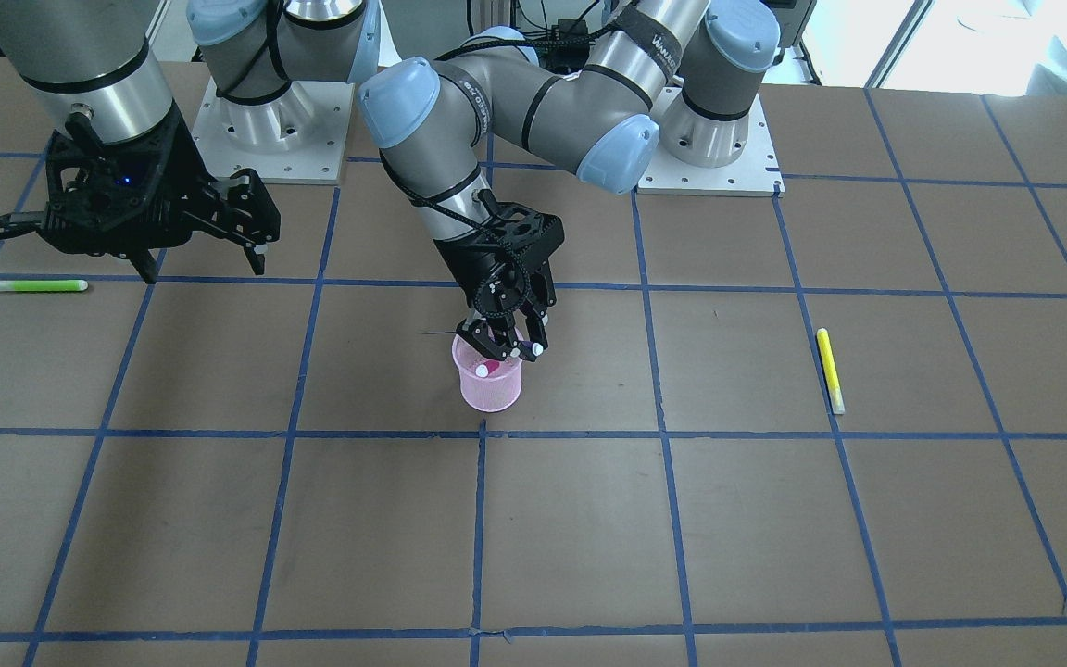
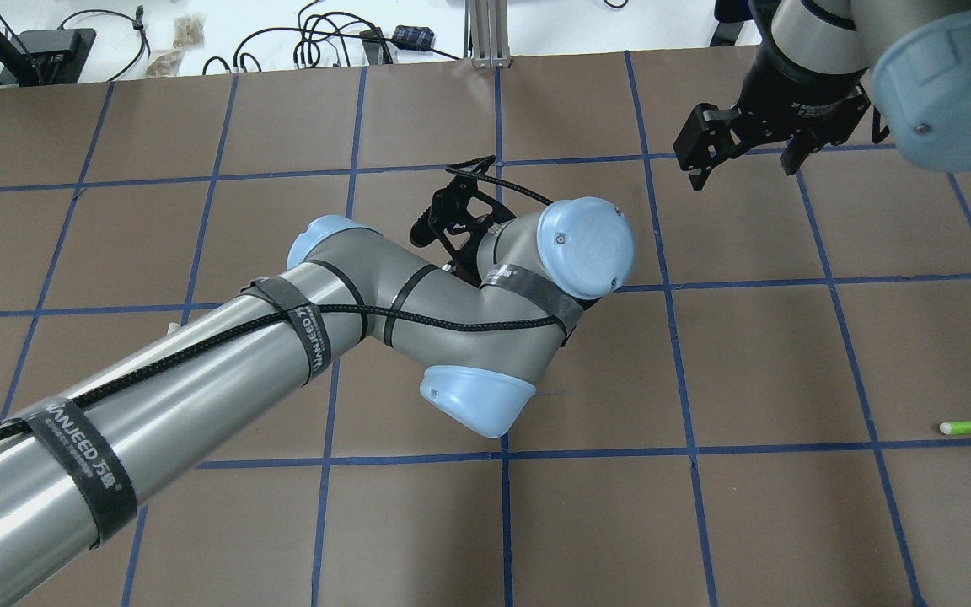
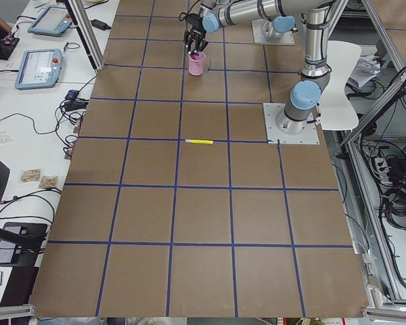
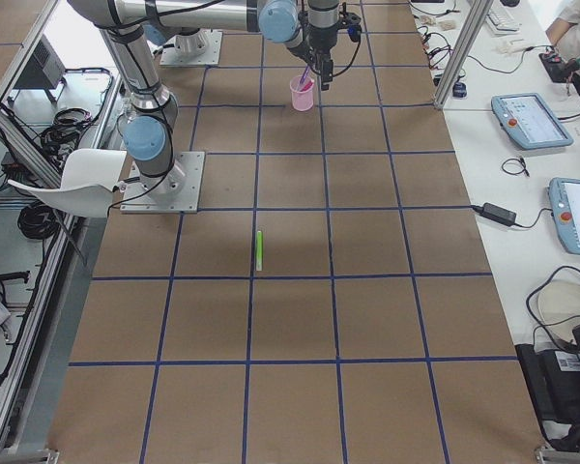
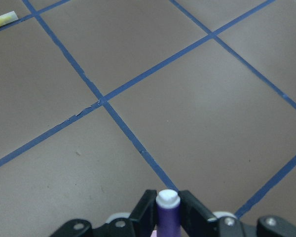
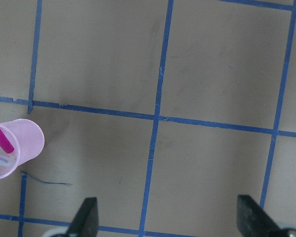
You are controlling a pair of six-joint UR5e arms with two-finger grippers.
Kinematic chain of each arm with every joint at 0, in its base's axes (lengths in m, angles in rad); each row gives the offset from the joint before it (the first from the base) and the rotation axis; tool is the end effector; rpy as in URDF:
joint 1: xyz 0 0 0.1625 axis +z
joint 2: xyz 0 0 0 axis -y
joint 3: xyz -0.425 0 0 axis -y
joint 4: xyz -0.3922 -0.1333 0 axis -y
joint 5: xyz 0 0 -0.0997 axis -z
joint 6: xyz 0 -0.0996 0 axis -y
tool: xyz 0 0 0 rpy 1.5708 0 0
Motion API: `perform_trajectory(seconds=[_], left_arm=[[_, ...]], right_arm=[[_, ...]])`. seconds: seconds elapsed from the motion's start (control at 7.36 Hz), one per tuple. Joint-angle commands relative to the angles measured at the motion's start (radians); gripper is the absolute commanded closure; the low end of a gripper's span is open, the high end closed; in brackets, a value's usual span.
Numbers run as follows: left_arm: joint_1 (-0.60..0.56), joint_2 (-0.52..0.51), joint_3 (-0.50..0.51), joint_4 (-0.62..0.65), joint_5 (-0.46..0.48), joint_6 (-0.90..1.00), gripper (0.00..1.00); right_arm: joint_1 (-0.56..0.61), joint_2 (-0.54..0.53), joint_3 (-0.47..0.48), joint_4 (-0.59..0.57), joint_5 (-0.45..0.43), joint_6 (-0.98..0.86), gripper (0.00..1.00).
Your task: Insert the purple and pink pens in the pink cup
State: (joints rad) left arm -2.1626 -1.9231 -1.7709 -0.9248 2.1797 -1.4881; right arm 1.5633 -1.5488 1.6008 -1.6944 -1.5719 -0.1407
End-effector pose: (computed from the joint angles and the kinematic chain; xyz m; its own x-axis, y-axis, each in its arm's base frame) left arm -0.3910 -0.4449 0.2836 -0.6122 -0.7893 0.0461 -0.6623 0.4801 -0.5752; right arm 0.1294 -0.5086 0.4748 -0.9911 -0.1324 0.0111 -0.1328 0.9886 -0.0707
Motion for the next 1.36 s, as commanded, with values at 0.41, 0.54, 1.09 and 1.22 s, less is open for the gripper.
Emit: perform_trajectory(seconds=[0.41, 0.54, 1.09, 1.22], left_arm=[[0.003, -0.030, 0.001, 0.004, 0.034, -0.009, 0.77], [-0.003, -0.033, 0.001, 0.004, 0.034, -0.014, 0.51], [-0.005, 0.002, 0.014, -0.009, 0.023, 0.044, 0.00], [0.015, 0.028, 0.024, -0.011, 0.009, 0.280, 0.00]], right_arm=[[0.001, -0.005, 0.013, -0.007, 0.004, 0.030, 0.00], [0.001, -0.005, 0.014, -0.007, 0.004, 0.030, 0.00], [0.001, -0.004, 0.015, -0.007, 0.004, 0.030, 0.00], [0.001, -0.004, 0.015, -0.007, 0.004, 0.030, 0.00]])
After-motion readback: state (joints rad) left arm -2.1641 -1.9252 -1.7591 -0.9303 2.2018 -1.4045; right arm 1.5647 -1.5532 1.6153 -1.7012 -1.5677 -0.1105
